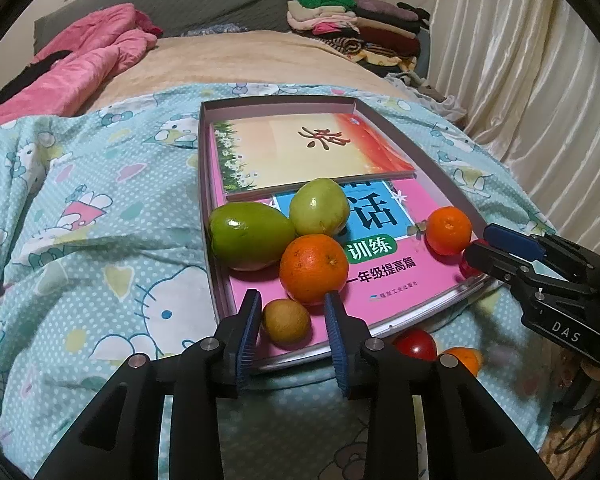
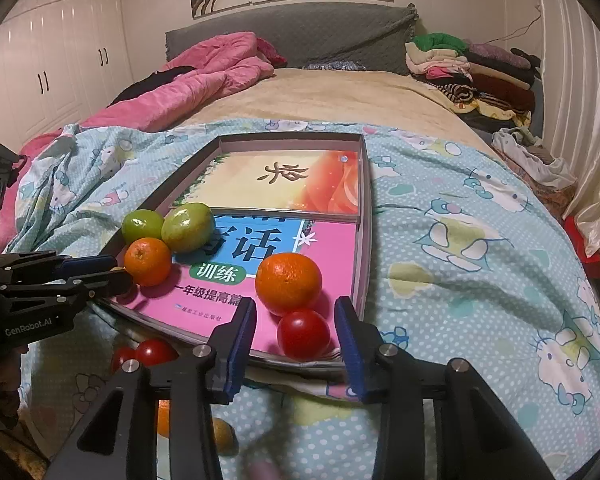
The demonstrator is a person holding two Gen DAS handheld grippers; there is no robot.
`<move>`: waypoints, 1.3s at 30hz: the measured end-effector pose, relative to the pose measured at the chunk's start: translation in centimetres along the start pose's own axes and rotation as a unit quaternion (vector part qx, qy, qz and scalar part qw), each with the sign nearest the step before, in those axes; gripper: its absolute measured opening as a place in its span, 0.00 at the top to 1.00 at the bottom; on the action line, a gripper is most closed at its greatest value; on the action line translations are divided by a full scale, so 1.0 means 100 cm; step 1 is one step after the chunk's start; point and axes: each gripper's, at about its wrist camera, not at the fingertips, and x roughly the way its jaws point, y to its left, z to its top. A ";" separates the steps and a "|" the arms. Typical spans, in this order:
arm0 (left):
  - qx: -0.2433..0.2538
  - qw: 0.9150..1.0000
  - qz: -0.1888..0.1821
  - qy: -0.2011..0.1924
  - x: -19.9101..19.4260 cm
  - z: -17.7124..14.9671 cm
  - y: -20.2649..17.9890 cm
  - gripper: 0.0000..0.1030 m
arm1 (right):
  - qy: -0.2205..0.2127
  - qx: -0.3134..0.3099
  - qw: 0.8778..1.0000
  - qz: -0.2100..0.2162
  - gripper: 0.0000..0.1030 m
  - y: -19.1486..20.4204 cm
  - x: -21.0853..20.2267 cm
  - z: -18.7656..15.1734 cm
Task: Organize fruits
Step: 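Open the left tool to release the kiwi while the right tool releases the tomato, then withdraw both tools from the tray toward the remaining loose fruit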
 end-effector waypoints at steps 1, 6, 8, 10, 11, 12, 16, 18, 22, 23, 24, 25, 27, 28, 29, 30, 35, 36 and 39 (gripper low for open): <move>0.000 1.000 0.000 0.000 -0.001 0.000 0.000 0.65 | 0.000 0.001 1.000 0.000 0.60 0.000 0.000 0.000; -0.002 1.000 0.002 -0.004 -0.003 -0.001 0.000 0.55 | -0.003 0.003 1.000 0.000 0.60 0.000 -0.002 0.001; -0.005 1.000 0.001 -0.004 -0.003 0.000 0.000 0.55 | -0.004 0.003 1.000 0.000 0.59 0.000 -0.002 0.001; -0.005 1.000 0.002 -0.008 -0.005 0.000 0.000 0.52 | -0.005 0.003 1.000 0.001 0.59 0.000 -0.003 0.001; -0.005 1.000 0.001 -0.010 -0.006 0.000 0.000 0.50 | -0.006 0.002 1.000 0.001 0.59 0.000 -0.003 0.001; -0.006 1.000 -0.001 -0.011 -0.006 0.001 -0.001 0.49 | -0.007 0.002 1.000 0.001 0.58 0.000 -0.003 0.001; -0.003 1.000 -0.001 -0.013 -0.008 0.001 -0.002 0.46 | -0.008 0.004 1.000 0.002 0.55 -0.001 -0.003 0.001; -0.004 1.000 -0.002 -0.014 -0.009 0.002 -0.002 0.44 | -0.009 0.003 1.000 0.002 0.53 0.000 -0.003 0.001; -0.007 1.000 -0.006 -0.017 -0.011 0.002 -0.002 0.41 | -0.009 0.001 1.000 0.003 0.51 0.001 -0.004 0.002; -0.008 1.000 -0.007 -0.018 -0.012 0.002 -0.002 0.39 | -0.009 0.000 1.000 0.004 0.50 0.001 -0.004 0.002; -0.009 1.000 -0.008 -0.020 -0.013 0.002 -0.002 0.38 | -0.009 0.000 1.000 0.004 0.49 0.002 -0.004 0.002; -0.010 1.000 -0.010 -0.022 -0.014 0.002 -0.002 0.36 | -0.010 -0.001 1.000 0.005 0.48 0.002 -0.004 0.002; -0.012 1.000 -0.009 -0.026 -0.016 0.002 -0.001 0.33 | -0.010 -0.003 1.000 0.005 0.46 0.003 -0.004 0.002; -0.014 1.000 -0.007 -0.027 -0.016 0.003 0.000 0.32 | -0.011 -0.004 1.000 0.005 0.45 0.004 -0.004 0.002; -0.016 0.999 -0.007 -0.028 -0.017 0.003 0.000 0.31 | -0.011 -0.004 1.000 0.005 0.45 0.004 -0.005 0.002; -0.018 0.999 -0.008 -0.028 -0.017 0.003 0.001 0.31 | -0.012 -0.004 1.000 0.005 0.44 0.004 -0.005 0.001; -0.023 0.999 -0.010 -0.035 -0.020 0.004 0.002 0.28 | -0.018 -0.001 1.000 0.005 0.39 0.004 -0.007 0.002; -0.024 0.999 -0.010 -0.035 -0.020 0.004 0.002 0.28 | -0.018 -0.001 1.000 0.004 0.37 0.004 -0.007 0.002; -0.022 0.999 -0.009 -0.036 -0.020 0.004 0.002 0.27 | -0.020 0.004 1.000 0.002 0.36 0.001 -0.008 0.002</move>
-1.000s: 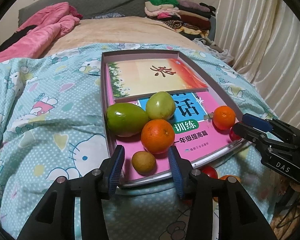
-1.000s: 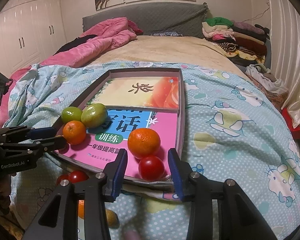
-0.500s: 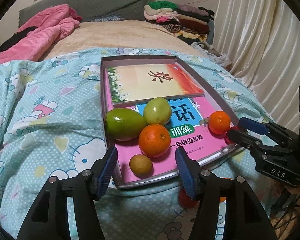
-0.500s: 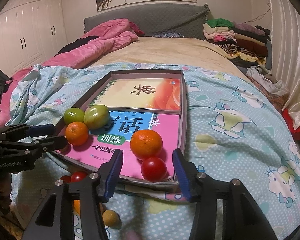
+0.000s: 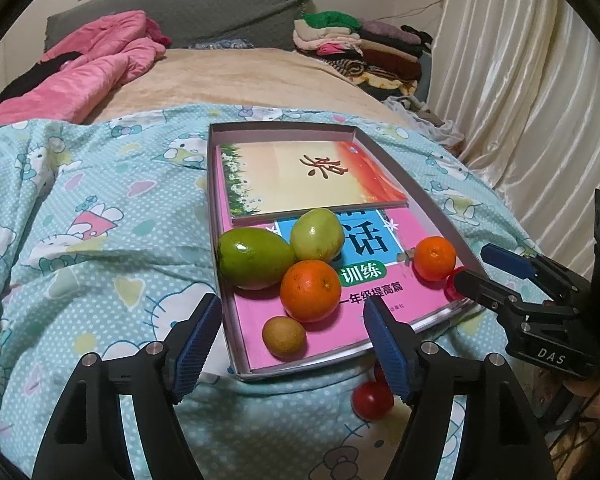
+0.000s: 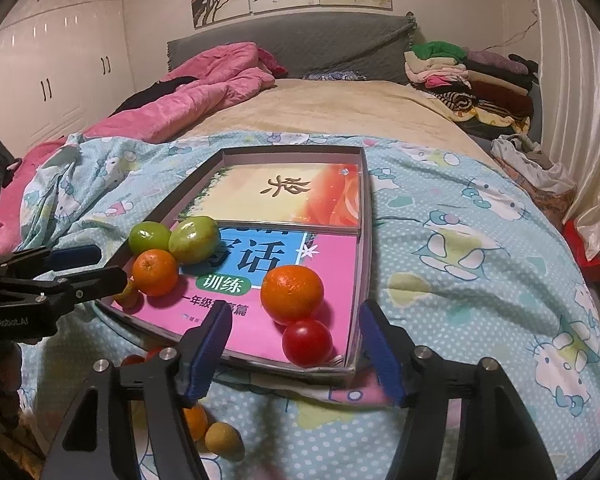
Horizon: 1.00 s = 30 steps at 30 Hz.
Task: Organize fruits
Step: 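Withdraw both tools from the tray toward the remaining loose fruit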
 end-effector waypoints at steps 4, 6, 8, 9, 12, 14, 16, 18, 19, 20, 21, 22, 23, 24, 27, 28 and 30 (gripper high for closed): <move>0.003 1.000 0.000 -0.003 -0.002 0.000 -0.001 0.27 | -0.001 0.006 1.000 -0.002 0.35 -0.002 -0.001 0.001; 0.003 1.000 -0.001 -0.006 -0.004 0.000 -0.002 0.27 | -0.003 0.005 1.000 -0.003 0.34 -0.002 -0.002 0.001; 0.004 1.000 0.000 -0.008 -0.006 -0.001 -0.003 0.27 | -0.005 0.005 1.000 -0.002 0.33 -0.001 -0.002 0.001; 0.004 1.000 0.002 -0.009 -0.007 -0.001 -0.003 0.27 | -0.007 0.004 1.000 -0.002 0.32 -0.001 -0.003 0.001; 0.006 1.000 0.003 -0.013 -0.009 -0.001 -0.004 0.27 | -0.015 0.005 1.000 0.000 0.28 -0.001 -0.006 0.002; 0.006 1.000 0.002 -0.013 -0.010 -0.001 -0.005 0.26 | -0.021 0.005 1.000 0.001 0.26 -0.001 -0.009 0.003; 0.005 1.000 0.004 -0.018 -0.013 -0.002 -0.006 0.23 | -0.026 0.003 1.000 0.003 0.26 0.000 -0.011 0.004; 0.004 1.000 0.004 -0.023 -0.015 -0.002 -0.006 0.23 | -0.028 0.002 1.000 0.004 0.26 0.001 -0.012 0.004; 0.003 1.000 0.004 -0.024 -0.016 -0.002 -0.006 0.23 | -0.028 0.002 1.000 0.005 0.26 0.001 -0.012 0.004; 0.003 1.000 0.006 -0.025 -0.016 -0.002 -0.006 0.22 | -0.029 0.001 1.000 0.003 0.26 0.001 -0.012 0.004; 0.003 1.000 0.005 -0.024 -0.016 -0.002 -0.007 0.22 | -0.029 0.001 1.000 0.004 0.26 0.001 -0.012 0.004; 0.003 1.000 0.005 -0.024 -0.016 -0.002 -0.006 0.22 | -0.030 0.001 1.000 0.005 0.26 0.001 -0.012 0.004; 0.003 1.000 0.005 -0.023 -0.016 -0.002 -0.007 0.22 | -0.031 0.002 1.000 0.006 0.26 0.001 -0.012 0.004; 0.003 1.000 0.004 -0.023 -0.017 -0.002 -0.006 0.22 | -0.032 0.001 0.999 0.008 0.26 0.001 -0.013 0.005; 0.008 1.000 0.003 -0.026 -0.018 -0.002 -0.008 0.22 | -0.038 -0.002 0.999 0.011 0.26 0.004 -0.016 0.005; 0.011 1.000 0.003 -0.027 -0.018 -0.002 -0.009 0.22 | -0.045 -0.004 0.999 0.015 0.25 0.005 -0.018 0.006; 0.015 0.999 0.006 -0.030 -0.019 -0.002 -0.010 0.22 | -0.054 -0.005 0.998 0.018 0.17 0.006 -0.022 0.007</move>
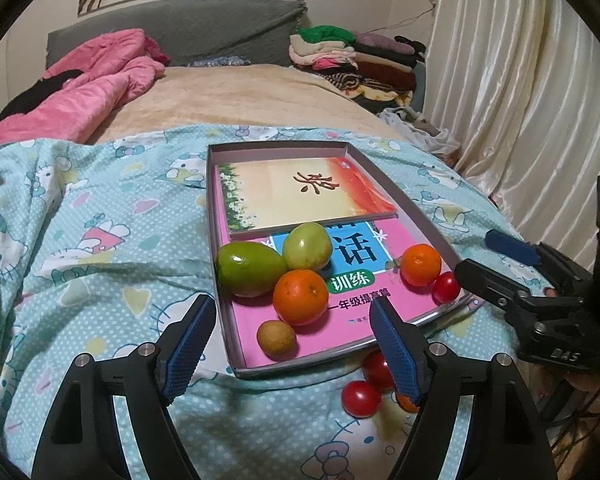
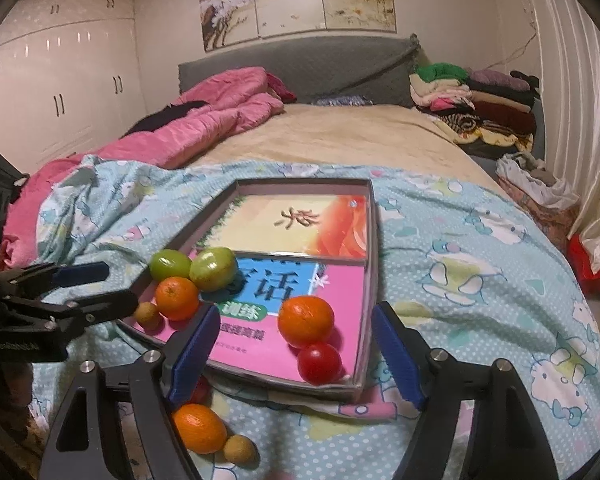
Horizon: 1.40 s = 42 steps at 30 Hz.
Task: Organize fruits
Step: 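Withdraw both tools from the tray toward the remaining loose fruit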
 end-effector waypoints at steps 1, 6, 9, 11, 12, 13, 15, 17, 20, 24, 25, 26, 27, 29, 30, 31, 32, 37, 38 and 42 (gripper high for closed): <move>0.001 1.000 0.000 -0.001 0.000 0.000 0.000 0.22 | -0.005 -0.001 1.000 0.000 0.16 0.001 -0.002 0.001; 0.001 1.000 -0.001 -0.003 -0.004 -0.001 -0.001 0.22 | -0.035 -0.003 0.999 0.010 0.11 0.004 -0.013 0.005; -0.005 1.000 -0.001 -0.009 -0.008 -0.001 0.000 0.22 | -0.044 -0.003 0.999 0.012 0.10 0.005 -0.017 0.007; -0.011 1.000 -0.005 -0.013 -0.011 0.000 0.002 0.22 | -0.046 -0.002 0.999 0.011 0.09 0.005 -0.019 0.008; -0.012 1.000 -0.005 -0.015 -0.013 0.000 0.002 0.22 | -0.048 -0.002 0.999 0.011 0.09 0.005 -0.019 0.008; -0.014 1.000 -0.006 -0.017 -0.015 0.000 0.003 0.22 | -0.049 -0.002 0.999 0.010 0.09 0.005 -0.020 0.008; -0.016 1.000 -0.005 -0.018 -0.017 -0.001 0.004 0.22 | -0.055 0.000 0.998 0.011 0.09 0.004 -0.022 0.009; -0.018 1.000 -0.007 -0.018 -0.018 -0.001 0.005 0.22 | -0.058 0.003 0.998 0.010 0.09 0.004 -0.023 0.009; -0.018 1.000 -0.010 -0.021 -0.021 -0.001 0.005 0.22 | -0.060 0.006 0.998 0.014 0.09 0.003 -0.025 0.010; -0.017 1.000 -0.011 -0.024 -0.025 -0.002 0.004 0.22 | -0.066 0.005 0.998 0.019 0.09 0.004 -0.030 0.010; -0.016 0.999 -0.013 -0.025 -0.026 -0.002 0.004 0.22 | -0.068 0.004 0.997 0.019 0.09 0.004 -0.031 0.010; -0.016 0.999 -0.016 -0.026 -0.027 -0.002 0.003 0.22 | -0.070 0.003 0.997 0.020 0.09 0.004 -0.032 0.011; -0.016 0.999 -0.017 -0.027 -0.028 -0.002 0.003 0.22 | -0.072 0.002 0.997 0.022 0.09 0.005 -0.033 0.011; -0.014 0.999 -0.019 -0.030 -0.031 -0.002 0.002 0.22 | -0.074 0.000 0.997 0.020 0.09 0.006 -0.035 0.010; -0.013 0.999 -0.019 -0.030 -0.032 -0.002 0.001 0.22 | -0.073 0.000 0.997 0.021 0.09 0.007 -0.036 0.010; -0.012 0.999 -0.019 -0.032 -0.034 -0.003 0.001 0.22 | -0.074 -0.001 0.997 0.021 0.09 0.007 -0.037 0.010; -0.011 0.999 -0.021 -0.032 -0.034 -0.003 0.000 0.22 | -0.074 -0.002 0.997 0.020 0.09 0.007 -0.037 0.010; -0.002 0.999 -0.021 -0.034 -0.038 -0.004 -0.006 0.22 | -0.080 -0.004 0.997 0.023 0.09 0.009 -0.042 0.009; 0.001 0.999 -0.019 -0.037 -0.039 -0.004 -0.007 0.22 | -0.079 -0.004 0.997 0.022 0.09 0.009 -0.043 0.009; 0.016 0.999 -0.006 -0.041 -0.043 -0.005 -0.013 0.22 | -0.073 -0.009 0.997 0.030 0.09 0.013 -0.046 0.007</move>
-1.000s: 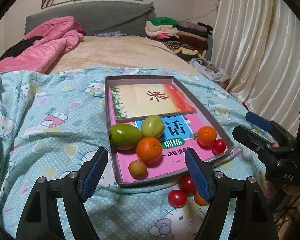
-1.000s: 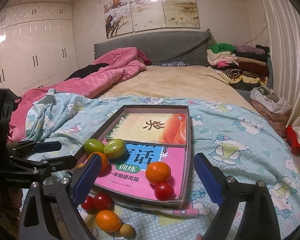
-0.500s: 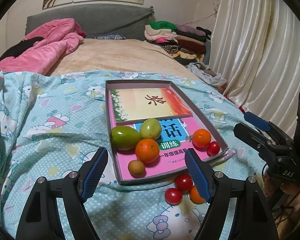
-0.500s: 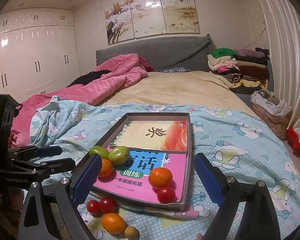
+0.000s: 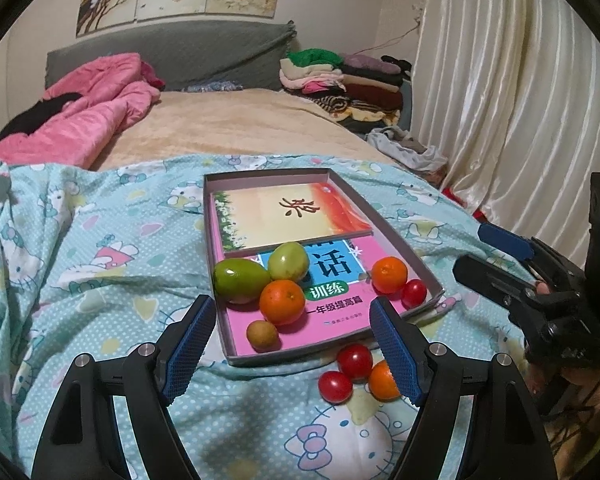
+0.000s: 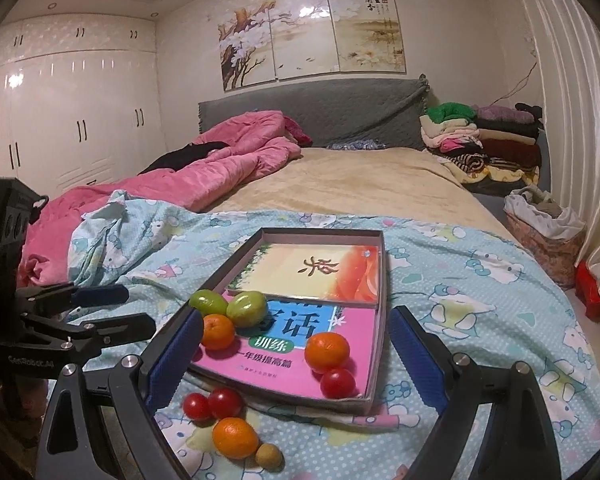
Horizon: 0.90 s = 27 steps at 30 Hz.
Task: Organize fruits
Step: 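Withdraw both tools from the tray toward the remaining loose fruit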
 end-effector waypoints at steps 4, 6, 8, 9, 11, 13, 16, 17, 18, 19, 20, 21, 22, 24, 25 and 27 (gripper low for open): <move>0.004 1.000 0.001 0.006 -0.001 -0.001 -0.002 0.22 | 0.011 -0.007 1.000 0.005 0.06 0.006 -0.003 -0.004; 0.003 1.000 0.000 0.006 -0.002 -0.001 -0.003 0.22 | 0.012 -0.010 1.000 0.007 0.06 0.008 -0.005 -0.005; 0.001 1.000 0.001 0.008 -0.002 -0.001 -0.002 0.22 | 0.012 -0.013 1.000 0.009 0.06 0.010 -0.008 -0.006; 0.000 1.000 0.001 0.008 -0.002 -0.002 -0.002 0.22 | 0.013 -0.014 1.000 0.010 0.06 0.011 -0.009 -0.006; -0.003 1.000 0.002 0.011 -0.002 -0.002 -0.002 0.22 | 0.017 -0.016 1.000 0.011 0.06 0.012 -0.009 -0.007; -0.005 1.000 0.001 0.014 -0.002 -0.003 -0.002 0.22 | 0.019 -0.017 1.000 0.009 0.06 0.013 -0.010 -0.008; -0.004 1.000 0.002 0.022 -0.001 -0.004 -0.003 0.22 | 0.022 -0.016 1.000 0.012 0.06 0.013 -0.010 -0.008; -0.003 1.000 0.002 0.025 -0.001 -0.004 -0.003 0.22 | 0.024 -0.017 0.999 0.012 0.06 0.013 -0.011 -0.009; -0.003 1.000 0.001 0.029 0.000 -0.005 -0.004 0.22 | 0.028 -0.018 0.999 0.013 0.06 0.013 -0.010 -0.009; -0.004 0.999 0.000 0.033 0.001 -0.006 -0.004 0.22 | 0.033 -0.020 0.999 0.013 0.06 0.014 -0.010 -0.010; -0.003 0.999 -0.001 0.037 0.002 -0.007 -0.004 0.22 | 0.037 -0.024 0.999 0.011 0.06 0.016 -0.010 -0.011; -0.002 0.999 -0.001 0.043 0.003 -0.008 -0.005 0.22 | 0.041 -0.028 0.999 0.010 0.06 0.018 -0.009 -0.012; 0.000 0.999 0.000 0.046 0.005 -0.008 -0.005 0.22 | 0.044 -0.032 0.998 0.011 0.06 0.019 -0.009 -0.013; 0.003 0.998 0.001 0.055 0.007 -0.010 -0.006 0.22 | 0.054 -0.045 0.997 0.012 0.06 0.025 -0.007 -0.016; 0.004 0.998 0.001 0.059 0.008 -0.011 -0.007 0.22 | 0.058 -0.052 0.997 0.011 0.06 0.027 -0.006 -0.018; 0.004 0.998 0.002 0.067 0.010 -0.013 -0.008 0.22 | 0.068 -0.067 0.995 0.012 0.06 0.033 -0.004 -0.021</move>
